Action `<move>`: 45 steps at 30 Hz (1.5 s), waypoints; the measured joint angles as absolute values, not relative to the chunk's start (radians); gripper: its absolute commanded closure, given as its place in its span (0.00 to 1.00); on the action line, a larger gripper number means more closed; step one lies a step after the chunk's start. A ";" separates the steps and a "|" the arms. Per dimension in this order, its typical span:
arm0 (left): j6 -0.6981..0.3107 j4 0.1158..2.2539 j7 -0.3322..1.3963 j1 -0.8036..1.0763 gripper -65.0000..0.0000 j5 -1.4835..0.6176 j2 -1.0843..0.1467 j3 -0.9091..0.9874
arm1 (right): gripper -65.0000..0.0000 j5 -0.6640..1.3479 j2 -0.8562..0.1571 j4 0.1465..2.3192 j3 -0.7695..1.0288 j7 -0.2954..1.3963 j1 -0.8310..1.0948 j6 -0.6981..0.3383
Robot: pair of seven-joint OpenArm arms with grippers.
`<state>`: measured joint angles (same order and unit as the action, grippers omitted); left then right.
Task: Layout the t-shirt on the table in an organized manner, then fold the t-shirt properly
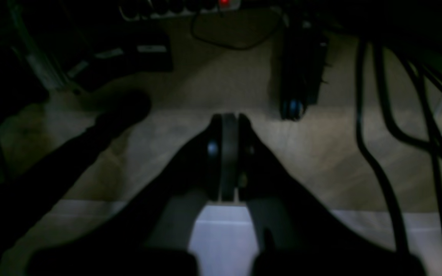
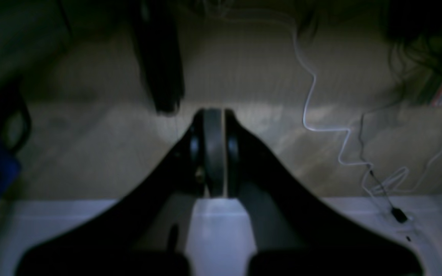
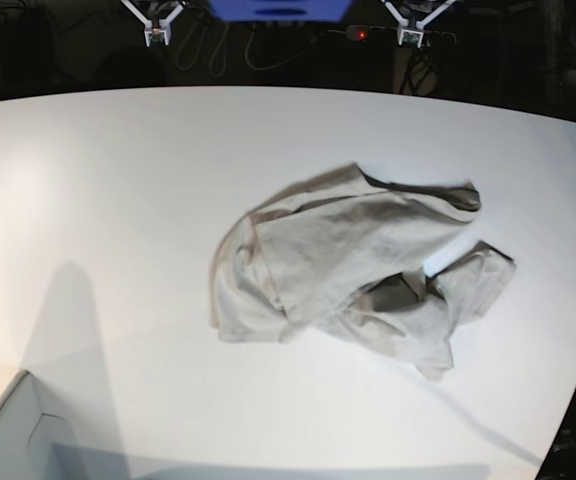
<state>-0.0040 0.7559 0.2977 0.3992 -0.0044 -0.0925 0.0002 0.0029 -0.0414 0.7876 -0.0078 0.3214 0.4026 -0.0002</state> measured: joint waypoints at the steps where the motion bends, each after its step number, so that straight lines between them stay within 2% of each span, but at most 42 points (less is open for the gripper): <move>1: -0.004 0.711 0.286 0.381 1.00 -0.002 -0.093 0.000 | 1.00 0.003 -0.041 0.754 -0.008 0.327 0.390 0.000; 7: -0.006 0.368 0.156 0.220 1.00 -0.003 -0.092 0.000 | 1.00 0.003 -0.041 0.537 -0.008 0.345 0.262 -0.001; 10: -0.005 0.256 0.102 0.144 1.00 -0.005 -0.094 0.000 | 1.00 0.005 -0.041 0.443 -0.008 0.253 0.184 -0.001; 16: -0.004 0.197 0.100 0.091 1.00 -0.005 -0.094 0.000 | 1.00 0.001 -0.041 0.229 -0.008 0.125 0.114 -0.001; 21: -0.004 0.192 0.104 0.094 1.00 -0.005 -0.094 0.000 | 1.00 0.001 -0.056 0.203 -0.008 0.089 0.113 -0.001; 39: -0.004 0.220 0.105 0.107 1.00 -0.004 -0.086 0.000 | 1.00 0.001 -0.055 0.212 -0.008 0.089 0.117 -0.001; 42: -0.003 0.400 0.112 0.226 1.00 -0.004 -0.089 0.000 | 1.00 -0.001 -0.055 0.336 -0.005 0.093 0.209 -0.001; 45: -0.006 0.693 0.116 0.416 1.00 -0.086 -0.105 -0.003 | 1.00 -0.001 -0.081 0.663 -0.004 0.104 0.413 -0.006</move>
